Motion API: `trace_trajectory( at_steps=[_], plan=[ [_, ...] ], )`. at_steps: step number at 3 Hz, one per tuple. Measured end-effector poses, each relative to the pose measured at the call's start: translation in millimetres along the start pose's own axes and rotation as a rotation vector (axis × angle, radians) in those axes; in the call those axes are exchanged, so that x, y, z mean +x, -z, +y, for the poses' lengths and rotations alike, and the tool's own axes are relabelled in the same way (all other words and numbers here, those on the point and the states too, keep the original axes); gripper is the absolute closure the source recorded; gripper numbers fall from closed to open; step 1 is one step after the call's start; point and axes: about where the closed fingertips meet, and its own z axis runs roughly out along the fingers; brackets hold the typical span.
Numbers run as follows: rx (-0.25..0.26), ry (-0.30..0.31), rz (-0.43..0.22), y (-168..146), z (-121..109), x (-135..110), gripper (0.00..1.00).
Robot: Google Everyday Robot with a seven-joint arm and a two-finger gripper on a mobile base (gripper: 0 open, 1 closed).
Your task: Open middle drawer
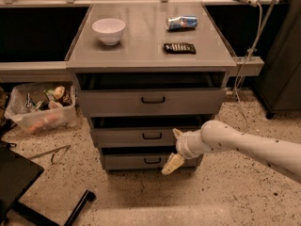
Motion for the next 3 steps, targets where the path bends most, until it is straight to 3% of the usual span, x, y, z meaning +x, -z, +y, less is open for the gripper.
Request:
trace_trajectory(
  at_steps=[2,3],
  plan=[
    [0.111,0.012,-0.041,-31,-40,-6,0.00],
    [0.111,0.012,-0.052,-44,-50,-4,0.00]
  ],
)
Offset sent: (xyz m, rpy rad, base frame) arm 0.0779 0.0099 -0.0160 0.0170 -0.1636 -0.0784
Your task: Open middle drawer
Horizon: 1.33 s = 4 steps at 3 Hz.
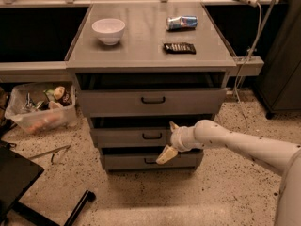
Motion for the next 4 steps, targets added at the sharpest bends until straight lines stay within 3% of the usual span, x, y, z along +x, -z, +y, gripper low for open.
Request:
trace_trajectory(
  at_steps=[4],
  plan=[
    [0.027,-0.007,0.001,-31,-16,22,0.00]
  ],
)
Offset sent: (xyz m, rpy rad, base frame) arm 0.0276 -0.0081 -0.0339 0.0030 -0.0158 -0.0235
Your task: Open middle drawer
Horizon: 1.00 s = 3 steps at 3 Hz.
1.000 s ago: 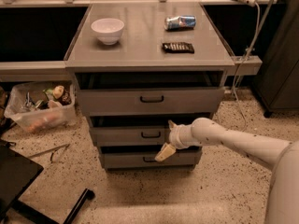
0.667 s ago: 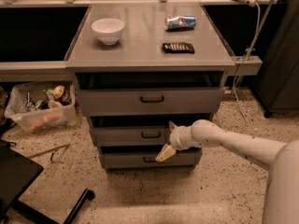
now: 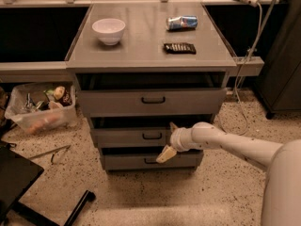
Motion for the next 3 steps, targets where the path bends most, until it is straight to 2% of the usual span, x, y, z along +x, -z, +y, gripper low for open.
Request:
trace_trajectory(
  at_steps=[1,2,3],
  plan=[
    [0.000,0.000,0.000,0,0,0,0.00],
    [-0.063,-0.008,0.035,-3,-1,-5,0.00],
    [-0.177,-0.017,0.089,-3,2,-14,0.00]
  ],
)
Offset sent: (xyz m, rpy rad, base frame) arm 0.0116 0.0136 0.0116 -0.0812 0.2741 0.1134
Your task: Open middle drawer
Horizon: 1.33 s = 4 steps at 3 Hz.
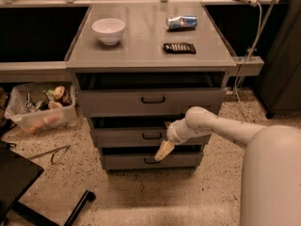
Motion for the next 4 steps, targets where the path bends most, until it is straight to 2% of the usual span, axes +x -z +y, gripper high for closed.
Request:
trace_trajectory(
  at_steps=[1,3,4],
  plan=[
    [-0.091,-0.009,0.029,-1,7,-4,0.00],
    [-0.223,-0.063,0.100,15,46,19,0.00],
    [-0.228,-0.063,0.101,14,48,20,0.00]
  ],
)
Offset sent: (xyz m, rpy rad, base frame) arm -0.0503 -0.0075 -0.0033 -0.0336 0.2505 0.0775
